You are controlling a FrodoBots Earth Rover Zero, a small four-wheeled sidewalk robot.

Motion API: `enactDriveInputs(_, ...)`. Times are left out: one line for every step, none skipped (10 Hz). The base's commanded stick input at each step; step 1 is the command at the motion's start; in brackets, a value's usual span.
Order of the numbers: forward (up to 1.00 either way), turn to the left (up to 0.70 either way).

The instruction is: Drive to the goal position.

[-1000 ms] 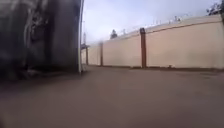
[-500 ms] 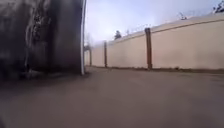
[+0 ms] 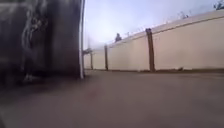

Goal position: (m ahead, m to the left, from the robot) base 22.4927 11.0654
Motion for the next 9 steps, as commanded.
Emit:
enactDriveInputs(0.50,0.00)
enactDriveInputs(0.50,0.00)
enactDriveInputs(0.50,0.00)
enactDriveInputs(0.50,0.00)
enactDriveInputs(0.50,0.00)
enactDriveInputs(0.50,0.00)
enactDriveInputs(0.50,0.00)
enactDriveInputs(0.50,0.00)
enactDriveInputs(0.50,0.00)
